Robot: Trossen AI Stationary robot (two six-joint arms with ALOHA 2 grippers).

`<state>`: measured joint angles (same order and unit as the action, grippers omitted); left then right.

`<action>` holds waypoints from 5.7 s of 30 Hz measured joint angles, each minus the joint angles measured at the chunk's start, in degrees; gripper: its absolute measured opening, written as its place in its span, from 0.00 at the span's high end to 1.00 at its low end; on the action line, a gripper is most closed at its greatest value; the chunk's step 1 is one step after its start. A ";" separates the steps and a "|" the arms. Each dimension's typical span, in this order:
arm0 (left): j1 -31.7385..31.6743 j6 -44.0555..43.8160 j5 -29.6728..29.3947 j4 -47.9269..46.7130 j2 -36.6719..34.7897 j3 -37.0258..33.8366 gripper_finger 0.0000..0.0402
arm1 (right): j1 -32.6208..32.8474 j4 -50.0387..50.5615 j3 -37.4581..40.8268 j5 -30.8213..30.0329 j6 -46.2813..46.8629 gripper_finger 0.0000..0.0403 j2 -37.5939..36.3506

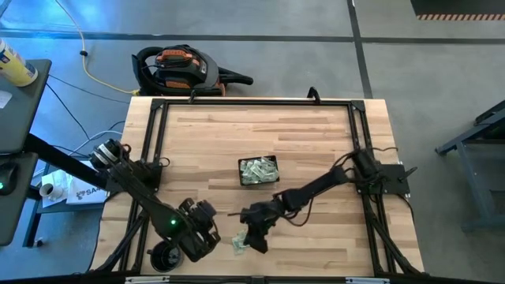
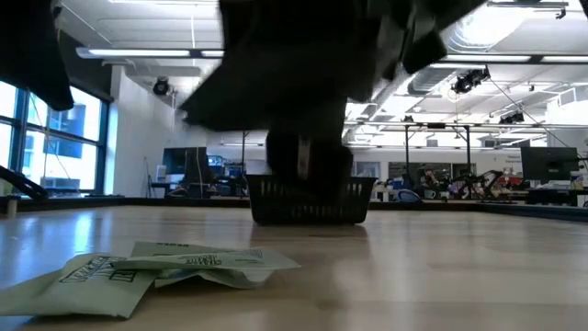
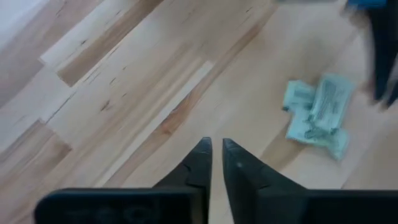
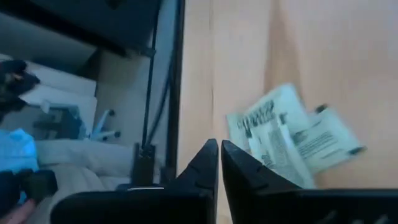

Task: Pick and place Stevia / Truvia into bins
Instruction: Put the green stevia packet into the black basket

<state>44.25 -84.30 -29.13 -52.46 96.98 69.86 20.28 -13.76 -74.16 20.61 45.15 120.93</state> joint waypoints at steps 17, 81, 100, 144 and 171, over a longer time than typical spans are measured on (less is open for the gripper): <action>0.00 -0.01 0.33 1.25 -0.01 0.05 0.91 | 2.78 21.92 -10.42 -13.70 -14.82 1.00 7.10; -24.55 24.26 3.02 22.53 15.30 -5.41 0.95 | -10.20 89.96 -26.18 -53.54 -17.08 0.27 -19.02; -30.31 39.17 4.68 17.77 -12.84 -5.70 0.95 | -11.02 96.66 -26.21 -54.83 -19.96 0.27 -21.52; -19.02 32.08 3.86 -10.04 -3.28 10.48 0.56 | -7.00 66.89 -10.09 -29.94 -12.16 0.27 -22.43; -18.11 14.61 -4.02 48.80 2.16 -19.79 0.59 | 1.92 51.21 -3.30 -35.42 -4.71 0.27 -18.48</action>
<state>26.14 -69.69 -33.15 -3.66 99.14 50.07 22.20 37.45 -77.46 -14.82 40.45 102.44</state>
